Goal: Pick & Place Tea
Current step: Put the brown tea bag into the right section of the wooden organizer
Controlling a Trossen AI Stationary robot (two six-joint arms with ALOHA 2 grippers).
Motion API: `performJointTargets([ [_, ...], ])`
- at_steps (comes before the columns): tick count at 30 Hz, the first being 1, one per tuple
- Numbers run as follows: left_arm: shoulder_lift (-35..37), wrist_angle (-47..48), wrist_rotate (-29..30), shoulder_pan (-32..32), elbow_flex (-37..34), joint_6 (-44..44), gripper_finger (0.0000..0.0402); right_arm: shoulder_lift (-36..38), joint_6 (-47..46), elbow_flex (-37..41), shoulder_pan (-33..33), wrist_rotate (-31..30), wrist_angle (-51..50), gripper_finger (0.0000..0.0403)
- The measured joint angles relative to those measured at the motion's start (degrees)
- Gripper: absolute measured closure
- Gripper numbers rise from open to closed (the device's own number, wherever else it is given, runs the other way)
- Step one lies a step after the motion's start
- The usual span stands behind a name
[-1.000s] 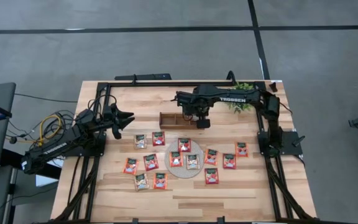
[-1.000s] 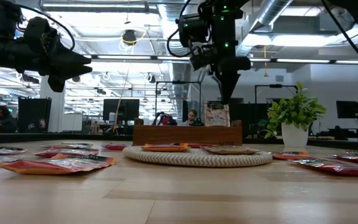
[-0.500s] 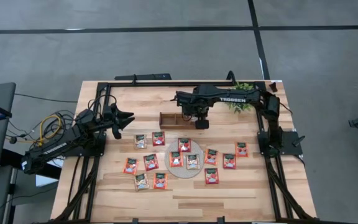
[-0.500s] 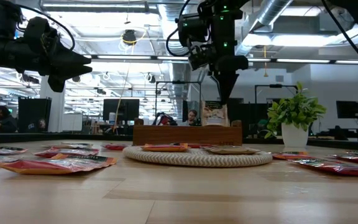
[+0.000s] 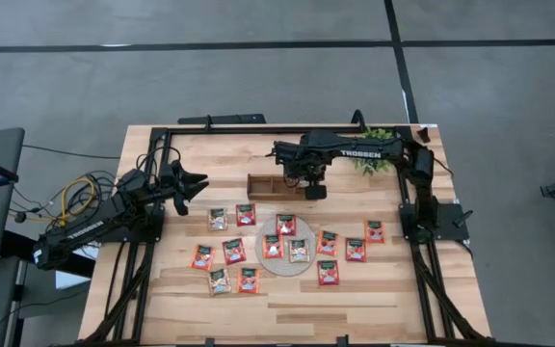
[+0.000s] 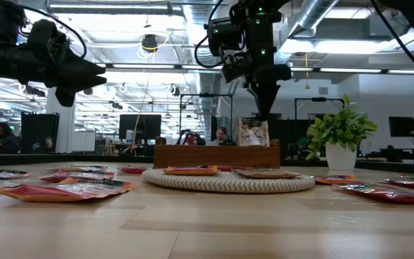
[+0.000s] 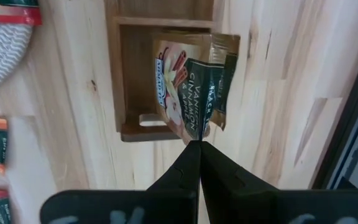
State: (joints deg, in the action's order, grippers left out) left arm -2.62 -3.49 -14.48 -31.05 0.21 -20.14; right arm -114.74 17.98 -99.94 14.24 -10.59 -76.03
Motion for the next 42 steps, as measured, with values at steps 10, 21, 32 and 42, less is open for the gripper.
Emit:
performJointTargets([
  [10,0.0,0.0,0.0,0.0,0.0,0.0,0.0273,0.0,0.3,0.1,1.4,0.2,-0.2,0.0400],
  [21,0.0,0.0,0.0,0.0,0.0,0.0,0.0273,0.1,0.5,1.0,1.7,0.2,1.3,0.0341],
  [32,0.0,0.0,0.0,0.0,0.0,0.0,0.0273,0.7,-0.4,1.0,2.4,0.1,0.7,0.0335],
  [42,0.0,-0.5,0.0,0.0,0.0,-4.3,0.0273,7.3,0.0,1.0,-2.0,5.3,-2.0,0.0335],
])
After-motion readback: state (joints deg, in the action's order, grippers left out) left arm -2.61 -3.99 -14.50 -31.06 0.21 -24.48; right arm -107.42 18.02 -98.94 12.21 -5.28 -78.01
